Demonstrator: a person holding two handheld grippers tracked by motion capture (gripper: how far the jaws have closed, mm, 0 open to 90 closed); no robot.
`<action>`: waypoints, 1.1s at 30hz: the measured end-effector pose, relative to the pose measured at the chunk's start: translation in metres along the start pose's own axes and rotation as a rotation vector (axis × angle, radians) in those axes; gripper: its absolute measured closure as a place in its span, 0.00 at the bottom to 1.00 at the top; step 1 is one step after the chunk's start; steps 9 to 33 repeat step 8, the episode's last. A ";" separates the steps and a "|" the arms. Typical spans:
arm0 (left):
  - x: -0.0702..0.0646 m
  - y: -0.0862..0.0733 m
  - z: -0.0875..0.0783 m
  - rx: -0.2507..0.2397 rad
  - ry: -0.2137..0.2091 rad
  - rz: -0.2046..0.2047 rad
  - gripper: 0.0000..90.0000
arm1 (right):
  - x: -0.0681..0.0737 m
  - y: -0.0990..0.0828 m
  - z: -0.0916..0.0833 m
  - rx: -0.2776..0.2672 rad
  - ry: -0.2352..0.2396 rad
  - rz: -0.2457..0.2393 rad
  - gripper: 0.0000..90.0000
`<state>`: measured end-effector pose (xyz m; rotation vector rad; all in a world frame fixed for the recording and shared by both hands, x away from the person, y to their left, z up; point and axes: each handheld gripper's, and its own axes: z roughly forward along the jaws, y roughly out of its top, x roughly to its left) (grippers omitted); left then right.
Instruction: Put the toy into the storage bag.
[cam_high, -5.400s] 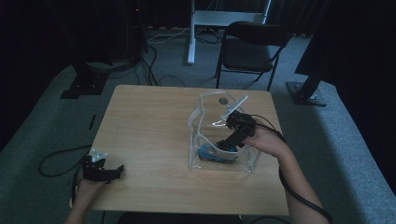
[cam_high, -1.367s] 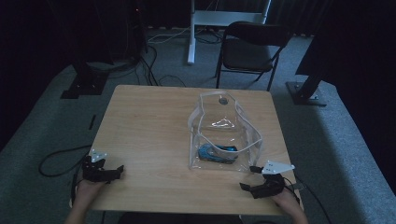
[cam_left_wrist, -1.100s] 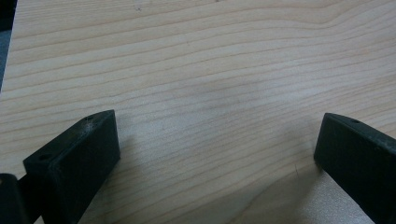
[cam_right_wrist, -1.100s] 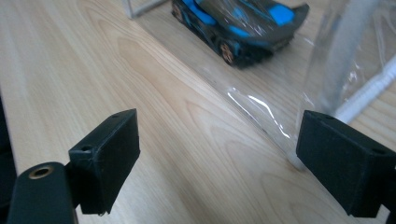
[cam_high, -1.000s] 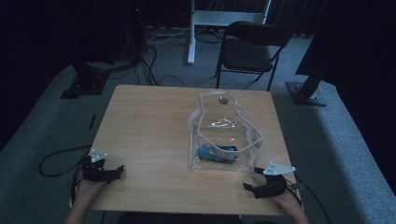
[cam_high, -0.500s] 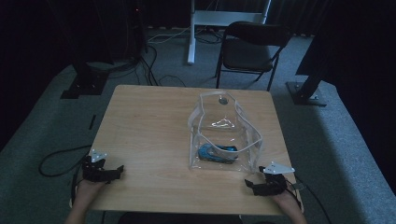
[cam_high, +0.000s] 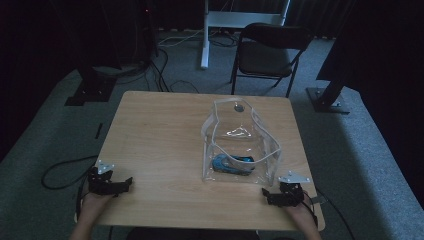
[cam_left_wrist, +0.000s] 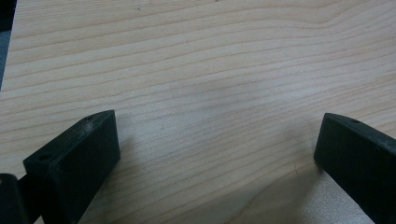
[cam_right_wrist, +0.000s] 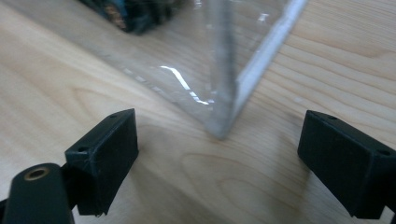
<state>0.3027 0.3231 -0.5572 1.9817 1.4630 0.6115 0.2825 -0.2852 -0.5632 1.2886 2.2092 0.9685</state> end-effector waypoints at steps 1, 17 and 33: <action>0.000 0.000 0.000 0.000 0.000 0.000 0.01 | -0.002 0.000 0.000 -0.001 -0.027 0.026 0.13; 0.000 0.000 0.000 0.000 0.001 -0.001 0.01 | -0.002 0.000 0.000 -0.003 -0.034 0.029 0.13; 0.000 0.000 0.000 0.000 0.001 -0.001 0.01 | -0.002 0.000 0.000 -0.003 -0.034 0.029 0.13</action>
